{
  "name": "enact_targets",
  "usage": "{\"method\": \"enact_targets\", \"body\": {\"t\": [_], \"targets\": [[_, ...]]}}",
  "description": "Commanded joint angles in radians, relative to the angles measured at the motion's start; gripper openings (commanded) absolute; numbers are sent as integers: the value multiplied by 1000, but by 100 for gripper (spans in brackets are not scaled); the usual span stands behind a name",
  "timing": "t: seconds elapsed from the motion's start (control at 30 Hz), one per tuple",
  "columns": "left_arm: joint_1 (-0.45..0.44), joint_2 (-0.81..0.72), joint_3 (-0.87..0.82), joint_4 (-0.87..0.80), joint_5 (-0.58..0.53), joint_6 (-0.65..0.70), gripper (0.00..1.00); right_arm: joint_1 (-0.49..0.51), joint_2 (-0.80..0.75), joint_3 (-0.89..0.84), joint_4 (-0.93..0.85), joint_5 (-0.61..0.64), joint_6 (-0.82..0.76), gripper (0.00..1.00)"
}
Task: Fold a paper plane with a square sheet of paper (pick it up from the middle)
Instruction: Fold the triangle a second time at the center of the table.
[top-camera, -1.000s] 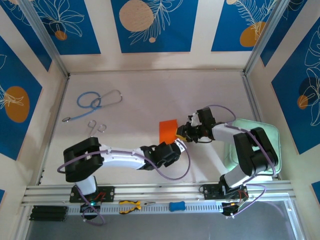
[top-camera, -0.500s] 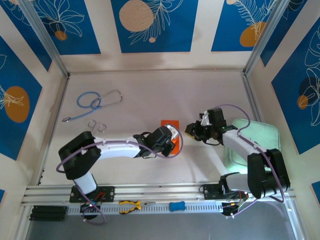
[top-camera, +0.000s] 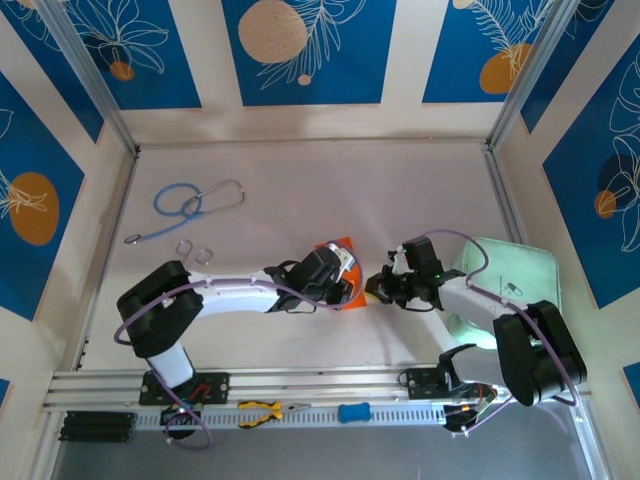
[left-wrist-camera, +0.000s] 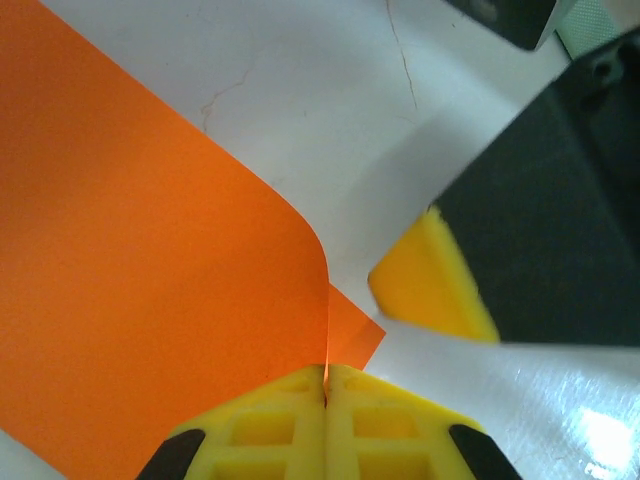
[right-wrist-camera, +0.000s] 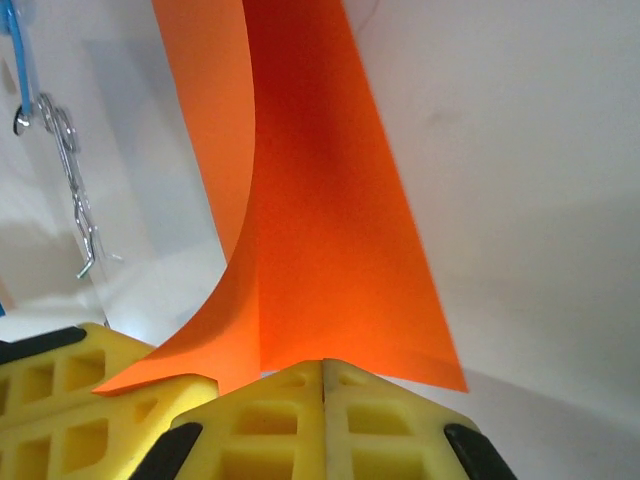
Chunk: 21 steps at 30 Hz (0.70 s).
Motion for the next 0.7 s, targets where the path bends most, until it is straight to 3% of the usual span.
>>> {"method": "enact_targets", "body": {"t": [0.0,0.33,0.5,0.67], "targets": [[7,5,-9,-2,5,-7,0,43,31,7,66,23,43,2],[7,15,-17,11,5,-20,0,59,146,9,102,61,19,2],[14,23,-37,28,4,-40,0,54,153,21,-1,149,-38,1],[22,36,-50,59,31,-68,0,58,136,15,36,111,-45,2]]}}
